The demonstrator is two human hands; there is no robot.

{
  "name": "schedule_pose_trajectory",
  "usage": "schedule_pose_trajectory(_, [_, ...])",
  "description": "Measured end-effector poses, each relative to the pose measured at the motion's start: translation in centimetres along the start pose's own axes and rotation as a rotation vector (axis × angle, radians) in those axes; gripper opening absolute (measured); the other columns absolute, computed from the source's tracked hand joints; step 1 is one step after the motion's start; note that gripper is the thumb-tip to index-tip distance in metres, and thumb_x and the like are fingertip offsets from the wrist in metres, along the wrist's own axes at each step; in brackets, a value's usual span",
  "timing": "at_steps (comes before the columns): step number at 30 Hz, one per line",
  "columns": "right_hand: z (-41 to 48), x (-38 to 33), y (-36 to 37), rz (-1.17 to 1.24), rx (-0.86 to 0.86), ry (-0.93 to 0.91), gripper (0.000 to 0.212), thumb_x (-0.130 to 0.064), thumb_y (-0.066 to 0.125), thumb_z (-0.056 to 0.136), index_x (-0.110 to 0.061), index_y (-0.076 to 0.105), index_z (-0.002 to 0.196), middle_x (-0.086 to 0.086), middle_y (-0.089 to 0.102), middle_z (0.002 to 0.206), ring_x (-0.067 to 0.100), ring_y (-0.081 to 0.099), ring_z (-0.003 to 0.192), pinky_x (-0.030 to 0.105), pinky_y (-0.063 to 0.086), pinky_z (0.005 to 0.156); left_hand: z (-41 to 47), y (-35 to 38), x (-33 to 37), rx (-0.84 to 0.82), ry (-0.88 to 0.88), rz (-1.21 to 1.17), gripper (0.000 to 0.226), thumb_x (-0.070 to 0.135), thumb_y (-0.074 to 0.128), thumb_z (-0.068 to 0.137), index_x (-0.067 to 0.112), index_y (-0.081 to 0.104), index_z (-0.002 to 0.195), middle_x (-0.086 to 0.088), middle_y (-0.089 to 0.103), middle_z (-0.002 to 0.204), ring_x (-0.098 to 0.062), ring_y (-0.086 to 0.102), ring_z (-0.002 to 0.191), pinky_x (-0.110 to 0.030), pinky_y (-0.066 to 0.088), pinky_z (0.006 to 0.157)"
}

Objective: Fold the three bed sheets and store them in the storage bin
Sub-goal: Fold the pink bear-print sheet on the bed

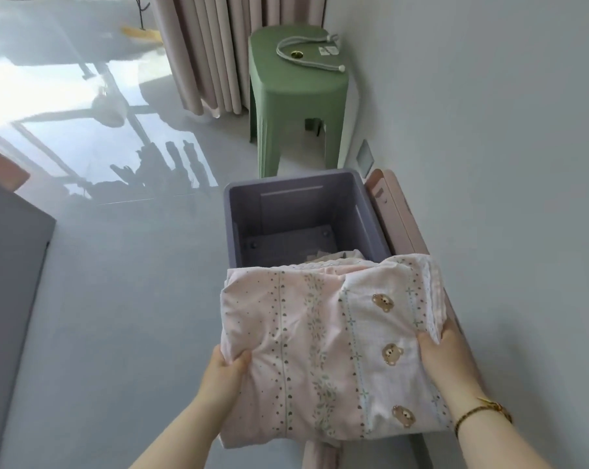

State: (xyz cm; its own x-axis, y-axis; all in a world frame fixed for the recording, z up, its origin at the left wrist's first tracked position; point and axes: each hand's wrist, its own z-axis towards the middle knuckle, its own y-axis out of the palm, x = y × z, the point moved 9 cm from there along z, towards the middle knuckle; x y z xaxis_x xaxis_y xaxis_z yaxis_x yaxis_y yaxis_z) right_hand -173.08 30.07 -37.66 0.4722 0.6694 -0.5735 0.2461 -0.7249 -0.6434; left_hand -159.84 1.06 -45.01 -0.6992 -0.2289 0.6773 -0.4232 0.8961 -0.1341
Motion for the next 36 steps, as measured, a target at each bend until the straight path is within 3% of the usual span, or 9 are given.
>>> schedule_pose_trajectory(7, [11.0,2.6,4.3,-0.024,-0.065,0.062,0.037,-0.012,0.038,0.096,-0.009,0.041,0.133,0.014,0.053,0.126,0.028,0.05,0.106,0.029,0.036,0.085,8.2,4.1,-2.2,0.046,-0.106,0.078,0.03,0.017,0.043,0.094,0.017,0.042,0.124,-0.005,0.054,0.119,-0.028,0.05,0.111,-0.044,0.041,0.098])
schedule_pose_trajectory(13, [15.1,4.5,8.9,-0.086,-0.16,0.068,0.046,-0.012,0.034,0.097,-0.017,0.026,0.142,0.012,0.051,0.127,0.03,0.051,0.103,0.03,0.036,0.084,10.5,4.5,-3.0,0.08,-0.12,0.182,0.018,0.007,0.038,0.094,0.024,0.042,0.09,0.007,0.045,0.083,-0.019,0.044,0.086,-0.029,0.033,0.079])
schedule_pose_trajectory(16, [15.4,4.8,8.4,-0.217,-0.039,0.026,0.063,-0.006,0.037,0.093,-0.023,0.011,0.147,0.011,0.039,0.14,0.03,0.046,0.116,0.041,0.04,0.095,10.5,3.6,-2.6,0.24,-0.044,0.409,0.048,0.009,0.043,0.093,0.019,0.03,0.137,-0.007,0.041,0.133,-0.025,0.038,0.121,-0.037,0.033,0.098])
schedule_pose_trajectory(19, [14.3,2.7,9.2,-0.512,0.108,-0.306,0.071,-0.004,0.051,0.087,-0.016,0.014,0.147,0.015,0.013,0.154,0.033,0.014,0.141,0.045,0.015,0.113,9.6,5.5,1.0,0.368,0.443,0.783,0.053,0.026,0.041,0.089,0.019,0.026,0.139,-0.012,0.026,0.148,-0.024,0.021,0.132,-0.033,0.014,0.108])
schedule_pose_trajectory(21, [14.1,1.2,11.8,-0.647,0.035,-0.492,0.072,-0.017,0.057,0.087,-0.017,0.018,0.147,0.016,0.006,0.155,0.035,0.005,0.142,0.045,0.002,0.113,10.5,9.1,1.5,0.228,0.623,0.975,0.054,0.035,0.036,0.084,0.018,0.03,0.135,-0.012,0.026,0.144,-0.026,0.022,0.13,-0.031,0.006,0.109])
schedule_pose_trajectory(26, [17.8,3.4,17.9,-0.948,-0.213,-0.529,0.072,-0.055,0.029,0.092,-0.032,-0.016,0.144,0.0,-0.03,0.15,0.025,-0.025,0.139,0.045,-0.023,0.108,17.6,10.1,-1.3,0.247,0.409,1.157,0.06,0.05,0.02,0.095,0.031,-0.006,0.146,0.004,-0.018,0.154,-0.014,-0.017,0.142,-0.025,-0.02,0.108])
schedule_pose_trajectory(30, [21.0,5.8,20.5,-0.975,-0.205,-0.587,0.068,-0.07,-0.008,0.065,-0.042,-0.033,0.121,-0.011,-0.044,0.132,0.014,-0.034,0.131,0.042,-0.036,0.094,22.3,10.4,-4.1,0.211,0.36,1.228,0.06,0.05,0.018,0.095,0.03,-0.008,0.146,0.004,-0.02,0.154,-0.013,-0.022,0.141,-0.026,-0.024,0.107])
schedule_pose_trajectory(33, [22.9,7.0,22.3,-0.934,-0.142,-0.62,0.072,-0.071,-0.009,0.067,-0.042,-0.028,0.13,-0.01,-0.036,0.14,0.009,-0.032,0.132,0.04,-0.032,0.098,24.8,10.6,-5.1,0.26,0.41,1.275,0.069,0.061,0.001,0.085,0.031,-0.003,0.146,0.004,-0.013,0.155,-0.014,-0.017,0.142,-0.02,-0.033,0.098])
schedule_pose_trajectory(36, [23.8,8.0,23.6,-0.876,0.008,-0.693,0.071,-0.066,0.001,0.087,-0.027,0.017,0.144,0.001,0.011,0.154,0.015,0.001,0.139,0.042,-0.007,0.109,26.1,10.6,-5.9,0.341,0.498,1.245,0.077,0.058,0.006,0.078,0.023,0.024,0.145,-0.006,0.017,0.154,-0.022,0.01,0.143,-0.018,-0.029,0.101])
